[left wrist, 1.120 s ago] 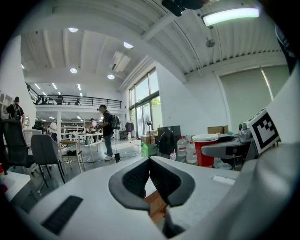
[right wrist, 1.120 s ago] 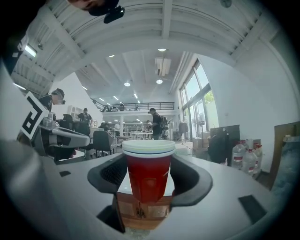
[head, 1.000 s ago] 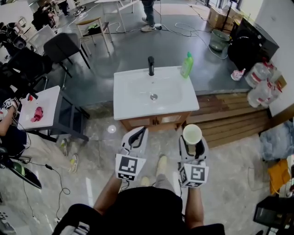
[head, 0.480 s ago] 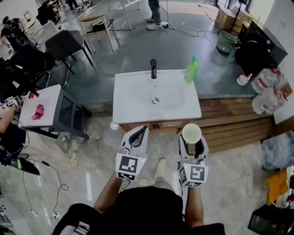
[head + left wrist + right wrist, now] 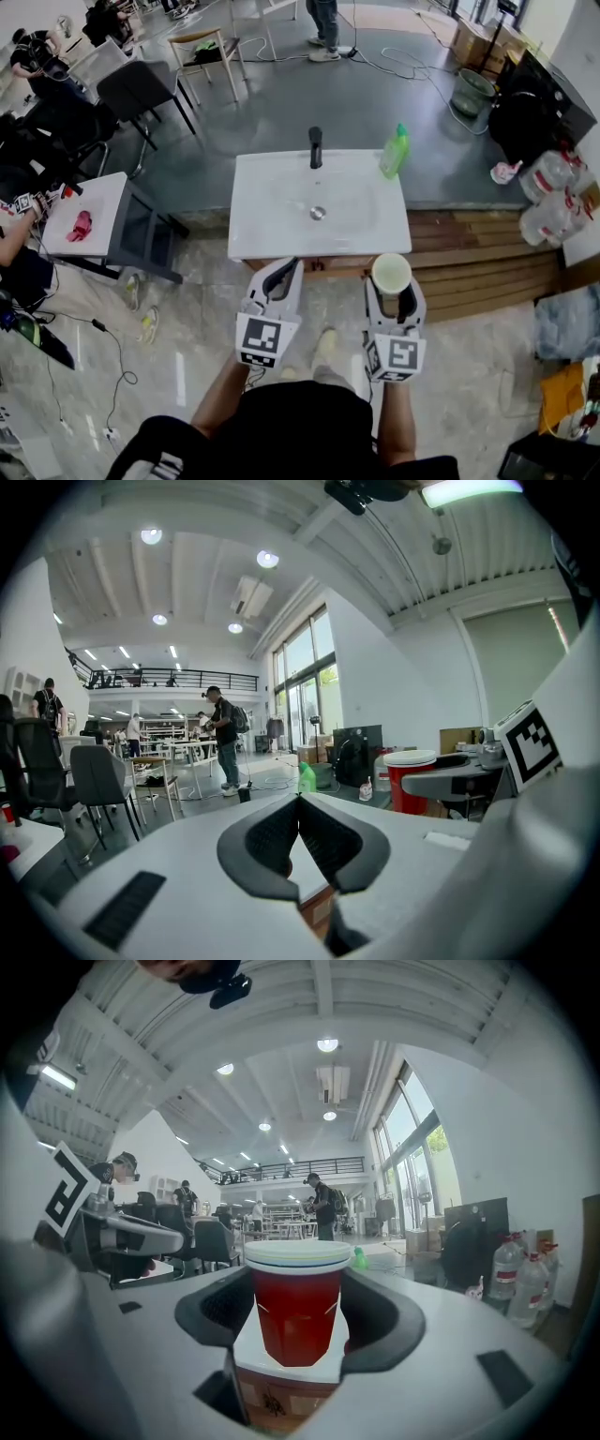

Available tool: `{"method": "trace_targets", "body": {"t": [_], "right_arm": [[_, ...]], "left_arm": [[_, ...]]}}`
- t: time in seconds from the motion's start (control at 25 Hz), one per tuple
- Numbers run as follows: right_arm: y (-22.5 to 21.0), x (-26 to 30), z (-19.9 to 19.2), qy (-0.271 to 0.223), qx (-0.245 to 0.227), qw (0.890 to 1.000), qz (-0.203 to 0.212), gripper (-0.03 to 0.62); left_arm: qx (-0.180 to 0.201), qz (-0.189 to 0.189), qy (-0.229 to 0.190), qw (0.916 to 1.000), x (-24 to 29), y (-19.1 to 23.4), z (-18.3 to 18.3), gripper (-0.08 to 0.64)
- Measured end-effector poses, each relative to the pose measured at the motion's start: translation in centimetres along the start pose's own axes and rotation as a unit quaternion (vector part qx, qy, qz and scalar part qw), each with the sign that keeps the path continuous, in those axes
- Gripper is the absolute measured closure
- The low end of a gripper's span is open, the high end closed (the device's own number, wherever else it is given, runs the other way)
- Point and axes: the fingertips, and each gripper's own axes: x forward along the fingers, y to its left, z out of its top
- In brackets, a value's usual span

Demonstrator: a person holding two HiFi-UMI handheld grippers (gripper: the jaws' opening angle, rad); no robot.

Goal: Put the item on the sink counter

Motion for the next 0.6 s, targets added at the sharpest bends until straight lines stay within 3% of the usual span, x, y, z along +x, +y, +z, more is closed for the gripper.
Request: {"method": "trace_targets", "body": {"t": [0.6], "right_arm": [[-2.9,4.2,1.4,-0.002,-0.007,1.0,0.028,0.306]], "left_arm": [[-0.003,0.033,-0.007,0.9994,3.9,0.4,1.4,0.557]]}}
